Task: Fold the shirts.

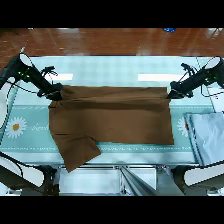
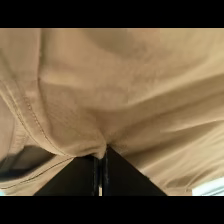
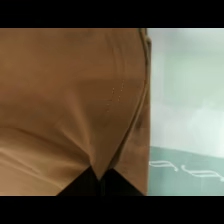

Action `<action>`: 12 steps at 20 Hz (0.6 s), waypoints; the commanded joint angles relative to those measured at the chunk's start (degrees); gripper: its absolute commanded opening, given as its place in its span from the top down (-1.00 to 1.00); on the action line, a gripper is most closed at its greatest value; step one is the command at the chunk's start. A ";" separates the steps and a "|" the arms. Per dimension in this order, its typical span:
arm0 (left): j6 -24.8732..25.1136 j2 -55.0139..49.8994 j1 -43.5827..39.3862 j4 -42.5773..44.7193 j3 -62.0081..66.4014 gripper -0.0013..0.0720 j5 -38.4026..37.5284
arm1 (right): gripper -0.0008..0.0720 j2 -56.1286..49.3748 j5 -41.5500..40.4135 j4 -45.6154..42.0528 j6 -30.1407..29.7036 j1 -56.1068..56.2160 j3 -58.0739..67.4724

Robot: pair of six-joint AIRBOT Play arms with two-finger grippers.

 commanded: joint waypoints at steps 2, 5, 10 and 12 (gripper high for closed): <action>-2.43 0.20 0.15 0.15 -1.60 0.60 -3.23 | 0.53 0.42 -0.24 -0.04 1.60 -0.02 -2.14; -2.80 2.12 0.92 0.79 -1.73 -0.42 -5.05 | -0.15 3.17 2.19 -0.17 2.29 -1.25 -2.10; -0.15 18.80 8.13 0.81 -16.31 -0.42 3.08 | -0.14 17.42 -2.62 -0.46 1.84 -7.74 -7.06; 3.15 27.76 13.33 0.24 -29.07 -0.42 7.04 | -0.14 25.59 -8.02 0.39 1.20 -8.92 -16.37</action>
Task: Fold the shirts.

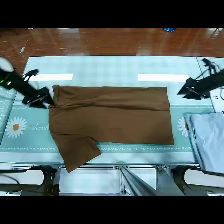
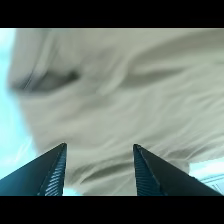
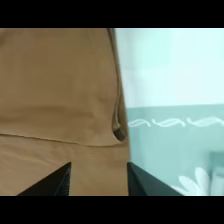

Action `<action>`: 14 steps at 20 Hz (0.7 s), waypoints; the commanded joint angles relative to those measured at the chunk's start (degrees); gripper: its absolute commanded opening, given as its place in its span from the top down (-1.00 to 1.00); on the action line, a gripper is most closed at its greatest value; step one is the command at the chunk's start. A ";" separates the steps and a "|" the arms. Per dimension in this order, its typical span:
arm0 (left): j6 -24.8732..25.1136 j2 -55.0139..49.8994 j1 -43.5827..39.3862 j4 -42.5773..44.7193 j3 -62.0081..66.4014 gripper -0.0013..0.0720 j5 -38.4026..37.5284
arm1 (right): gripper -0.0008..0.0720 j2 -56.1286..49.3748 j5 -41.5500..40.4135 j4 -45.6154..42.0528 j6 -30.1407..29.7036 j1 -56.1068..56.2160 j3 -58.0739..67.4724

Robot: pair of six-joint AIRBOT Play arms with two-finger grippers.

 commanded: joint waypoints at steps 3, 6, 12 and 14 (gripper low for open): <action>5.11 21.97 14.05 -2.21 -29.83 -0.42 9.97 | -0.14 20.24 -12.44 8.35 -5.25 -2.32 -23.08; 3.45 30.34 20.22 -10.69 -41.59 -0.42 15.17 | -0.14 27.71 -14.78 15.32 -8.94 -2.32 -33.44; 3.39 30.38 16.70 -9.77 -48.74 -0.42 17.73 | -0.14 30.32 -14.73 17.97 -10.14 -2.32 -36.65; 3.08 30.34 14.80 -10.01 -49.42 -0.42 17.70 | -0.14 30.34 -14.73 19.67 -10.14 -2.36 -36.65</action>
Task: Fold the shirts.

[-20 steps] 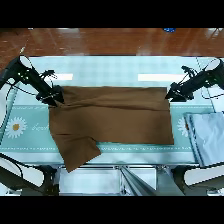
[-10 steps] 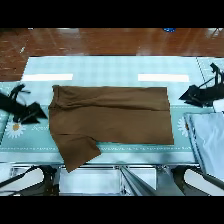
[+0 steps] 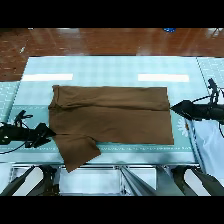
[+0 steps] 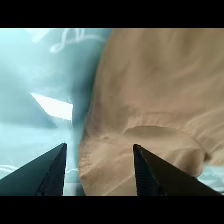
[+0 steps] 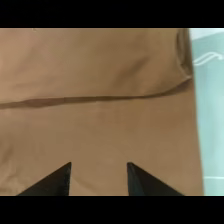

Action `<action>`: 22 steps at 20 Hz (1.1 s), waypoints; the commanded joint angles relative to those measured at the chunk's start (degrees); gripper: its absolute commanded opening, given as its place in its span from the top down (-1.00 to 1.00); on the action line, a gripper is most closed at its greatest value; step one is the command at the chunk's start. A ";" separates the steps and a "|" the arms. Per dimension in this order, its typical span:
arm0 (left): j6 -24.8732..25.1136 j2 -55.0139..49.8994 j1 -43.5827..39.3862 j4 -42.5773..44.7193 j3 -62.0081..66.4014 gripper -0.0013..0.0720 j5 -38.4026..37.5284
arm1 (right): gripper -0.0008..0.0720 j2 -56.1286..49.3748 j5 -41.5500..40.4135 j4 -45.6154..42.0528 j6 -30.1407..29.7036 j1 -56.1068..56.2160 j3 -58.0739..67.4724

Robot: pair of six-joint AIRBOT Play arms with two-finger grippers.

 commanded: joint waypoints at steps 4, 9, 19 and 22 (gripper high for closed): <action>-0.83 -0.79 -6.62 -1.27 -3.69 -0.42 4.70 | -0.14 0.87 -0.50 6.54 -0.57 -0.04 -1.07; 0.74 -4.26 -12.59 -1.62 -3.48 0.92 7.89 | -0.14 0.87 4.39 1.60 -0.31 -7.85 0.42; 2.01 -4.26 -12.31 -2.32 -3.39 0.92 5.70 | -0.14 0.85 14.23 -21.55 9.09 -10.62 -12.55; 2.01 -4.26 -12.31 -2.29 -3.41 0.92 6.19 | -0.14 0.85 11.54 -21.40 9.09 -10.62 -13.29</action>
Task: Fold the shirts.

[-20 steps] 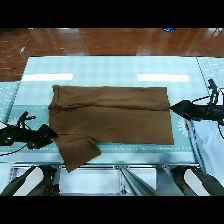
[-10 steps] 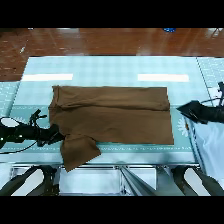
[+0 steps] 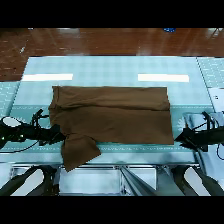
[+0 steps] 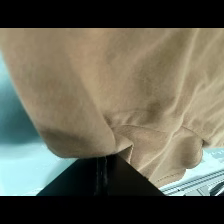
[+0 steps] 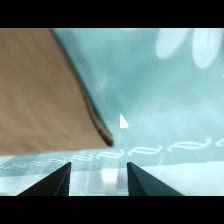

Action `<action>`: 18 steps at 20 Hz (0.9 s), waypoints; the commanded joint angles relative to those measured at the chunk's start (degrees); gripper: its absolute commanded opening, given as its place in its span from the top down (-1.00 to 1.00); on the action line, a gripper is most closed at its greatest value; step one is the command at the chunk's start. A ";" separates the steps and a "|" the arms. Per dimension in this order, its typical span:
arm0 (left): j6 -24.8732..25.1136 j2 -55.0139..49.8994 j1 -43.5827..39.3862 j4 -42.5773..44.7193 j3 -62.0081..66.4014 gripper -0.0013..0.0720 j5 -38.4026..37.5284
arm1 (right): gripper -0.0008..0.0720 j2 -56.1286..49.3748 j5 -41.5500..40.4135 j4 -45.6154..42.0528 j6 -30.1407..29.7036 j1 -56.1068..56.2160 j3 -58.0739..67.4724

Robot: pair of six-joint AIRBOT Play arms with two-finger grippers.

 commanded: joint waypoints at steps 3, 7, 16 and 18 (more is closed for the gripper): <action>0.04 -0.02 -0.02 0.33 -0.04 0.92 0.83 | -0.14 -1.62 -4.57 1.86 0.07 0.37 -1.70; 0.04 -0.02 -0.02 0.31 -0.04 0.92 1.05 | -0.14 -8.68 -8.15 7.63 -2.62 0.39 -1.70; 0.50 -0.02 1.75 -3.45 7.87 0.92 -1.49 | 0.90 -15.91 -6.80 24.52 -15.28 7.21 3.93; 0.48 -0.17 2.10 -5.66 13.68 0.92 -2.03 | 0.90 -15.91 -4.81 24.85 -15.04 7.23 8.72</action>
